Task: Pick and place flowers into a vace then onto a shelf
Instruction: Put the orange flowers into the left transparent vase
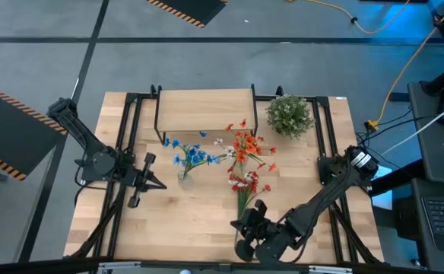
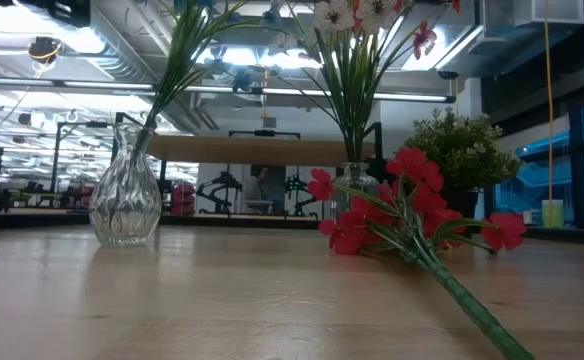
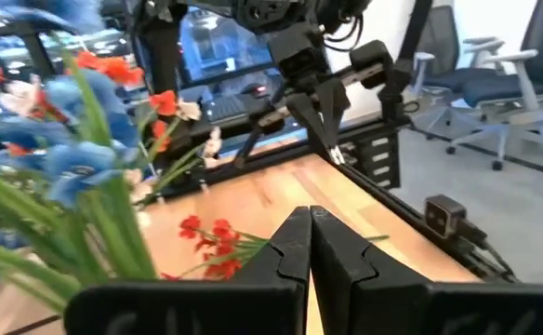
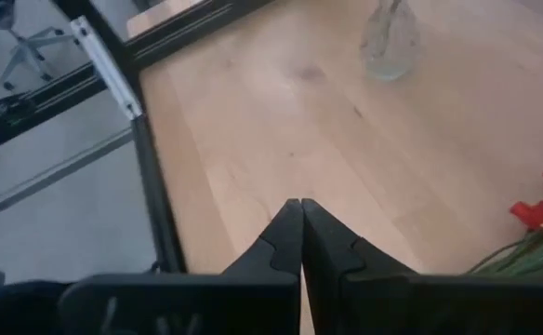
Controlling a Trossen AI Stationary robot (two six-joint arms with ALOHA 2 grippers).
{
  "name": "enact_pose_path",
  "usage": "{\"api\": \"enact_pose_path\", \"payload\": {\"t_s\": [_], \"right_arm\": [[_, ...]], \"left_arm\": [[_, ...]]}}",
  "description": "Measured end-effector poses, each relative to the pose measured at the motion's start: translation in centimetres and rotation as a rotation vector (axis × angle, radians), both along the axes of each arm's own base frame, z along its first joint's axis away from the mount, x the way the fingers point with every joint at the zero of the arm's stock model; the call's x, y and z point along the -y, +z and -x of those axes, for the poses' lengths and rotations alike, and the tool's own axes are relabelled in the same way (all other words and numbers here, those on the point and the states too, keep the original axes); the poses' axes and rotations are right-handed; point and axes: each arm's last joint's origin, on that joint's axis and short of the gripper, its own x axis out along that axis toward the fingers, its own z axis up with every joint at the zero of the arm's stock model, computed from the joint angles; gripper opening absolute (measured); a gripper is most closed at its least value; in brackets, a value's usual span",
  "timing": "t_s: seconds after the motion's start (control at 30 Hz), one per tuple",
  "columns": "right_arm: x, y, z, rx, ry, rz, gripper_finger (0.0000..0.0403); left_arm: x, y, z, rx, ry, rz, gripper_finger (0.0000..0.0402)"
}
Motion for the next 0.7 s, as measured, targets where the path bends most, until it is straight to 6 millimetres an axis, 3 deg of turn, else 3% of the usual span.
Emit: {"api": "enact_pose_path", "payload": {"t_s": [0.17, 0.5, 0.7], "right_arm": [[0.5, -0.4, 0.2, -0.048, -0.033, -0.015, 0.0002], [1.2, -2.0, 3.0, -0.291, -0.283, -0.221, 0.0001], [1.0, -2.4, 2.6, -0.271, -0.316, -0.281, 0.0009]], "left_arm": [[-0.9, 0.0, 1.0, -0.008, 0.051, -0.024, 0.0002], [-1.9, -0.5, 2.3, -0.068, 0.078, 0.011, 0.0002], [-1.9, -0.5, 2.3, -0.069, 0.079, 0.010, 0.0002]]}}
